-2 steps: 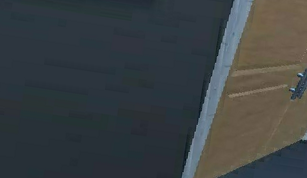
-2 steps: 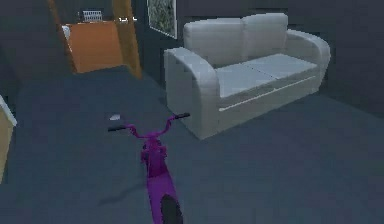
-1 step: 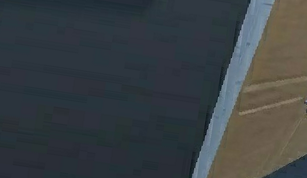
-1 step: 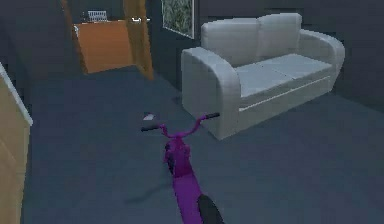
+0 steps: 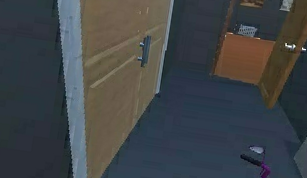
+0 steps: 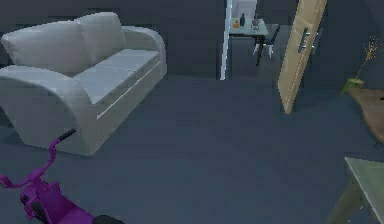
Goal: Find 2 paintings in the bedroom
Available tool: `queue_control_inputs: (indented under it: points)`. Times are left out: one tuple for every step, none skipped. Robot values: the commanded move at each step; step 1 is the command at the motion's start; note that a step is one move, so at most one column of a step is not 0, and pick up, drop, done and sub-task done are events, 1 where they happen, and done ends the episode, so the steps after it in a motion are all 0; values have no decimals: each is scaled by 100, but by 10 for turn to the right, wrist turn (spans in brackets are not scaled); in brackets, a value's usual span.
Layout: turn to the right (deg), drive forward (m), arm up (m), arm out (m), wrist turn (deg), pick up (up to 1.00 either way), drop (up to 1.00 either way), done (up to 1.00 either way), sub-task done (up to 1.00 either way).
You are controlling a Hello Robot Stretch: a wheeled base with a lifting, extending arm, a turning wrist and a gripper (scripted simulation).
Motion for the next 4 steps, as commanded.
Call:
queue_control_inputs:
  points:
    - [120, 0, 0, 0, 0, 0, 0, 0, 0]
    - [0, 100, 0, 0, 0, 0, 0, 0, 0]
    - [90, 0, 0, 0, 0, 0, 0, 0, 0]
    - [0, 15, 0, 0, 0, 0, 0, 0, 0]
